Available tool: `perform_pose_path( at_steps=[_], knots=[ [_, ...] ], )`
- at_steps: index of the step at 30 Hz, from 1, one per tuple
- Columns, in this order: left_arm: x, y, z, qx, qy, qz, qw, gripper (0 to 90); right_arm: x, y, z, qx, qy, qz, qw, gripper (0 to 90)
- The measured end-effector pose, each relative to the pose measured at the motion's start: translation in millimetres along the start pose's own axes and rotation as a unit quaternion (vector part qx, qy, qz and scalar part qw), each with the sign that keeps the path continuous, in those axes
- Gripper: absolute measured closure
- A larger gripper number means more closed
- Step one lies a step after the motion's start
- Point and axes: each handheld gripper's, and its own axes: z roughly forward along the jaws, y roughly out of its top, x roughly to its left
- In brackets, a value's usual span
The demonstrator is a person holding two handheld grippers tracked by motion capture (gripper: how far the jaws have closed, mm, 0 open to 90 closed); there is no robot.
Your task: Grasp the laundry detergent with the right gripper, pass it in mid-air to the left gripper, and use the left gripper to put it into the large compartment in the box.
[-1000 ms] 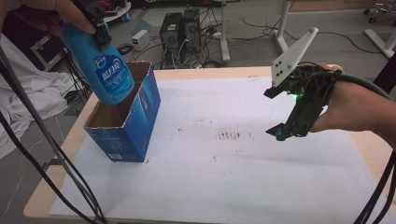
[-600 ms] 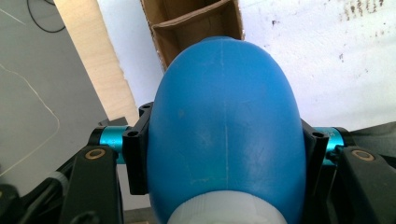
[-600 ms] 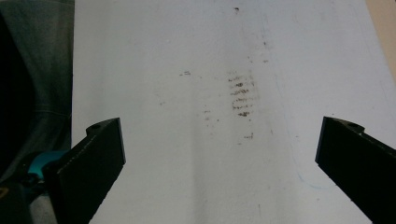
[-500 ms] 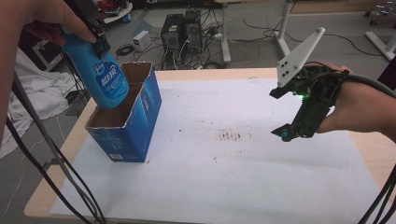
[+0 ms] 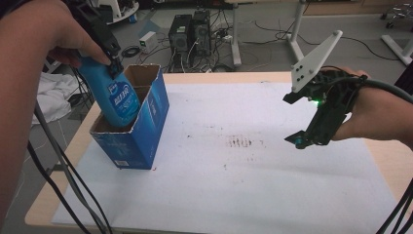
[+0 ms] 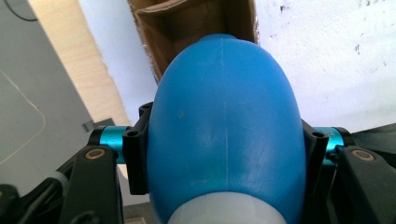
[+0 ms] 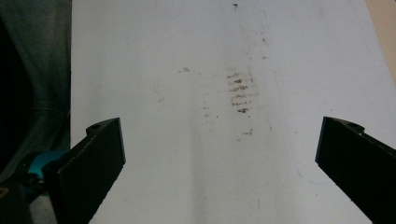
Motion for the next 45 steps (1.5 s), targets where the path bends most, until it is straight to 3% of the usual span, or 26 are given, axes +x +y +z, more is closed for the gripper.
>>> perform_pose_path(
  at_steps=[9,14,19,32,34,36,40,45],
  knots=[
    [-5.3,6.1,30.9,0.015,-0.008,0.040,0.9991,38.2,0.1,-5.2,-0.4,-0.001,-0.003,0.005,1.0000,0.6],
    [-5.4,9.2,49.8,0.021,-0.001,0.078,0.9967,38.2,0.4,-8.7,-0.4,-0.001,-0.004,0.009,1.0000,0.6],
    [-5.0,9.0,67.1,0.031,-0.002,0.124,0.9917,38.3,0.8,-11.5,-0.8,0.001,-0.004,0.014,0.9999,0.6],
    [-5.4,4.6,99.9,0.029,0.003,0.198,0.9797,38.2,1.1,-10.9,-0.8,-0.001,-0.006,0.013,0.9999,0.6],
    [-5.4,4.5,103.9,0.032,0.005,0.216,0.9759,38.2,1.5,-11.0,-1.0,-0.001,-0.006,0.015,0.9999,0.6],
    [-5.6,4.0,108.4,0.032,0.006,0.222,0.9745,38.2,1.9,-11.1,-1.2,0.000,-0.007,0.015,0.9999,0.6],
    [-6.3,3.1,117.0,0.035,0.008,0.244,0.9692,38.2,2.6,-11.4,-2.3,0.000,-0.007,0.016,0.9999,0.6],
    [-4.1,2.0,126.9,0.033,0.005,0.247,0.9684,38.1,2.9,-12.2,-3.0,-0.001,-0.008,0.015,0.9999,0.6]
  ],
)
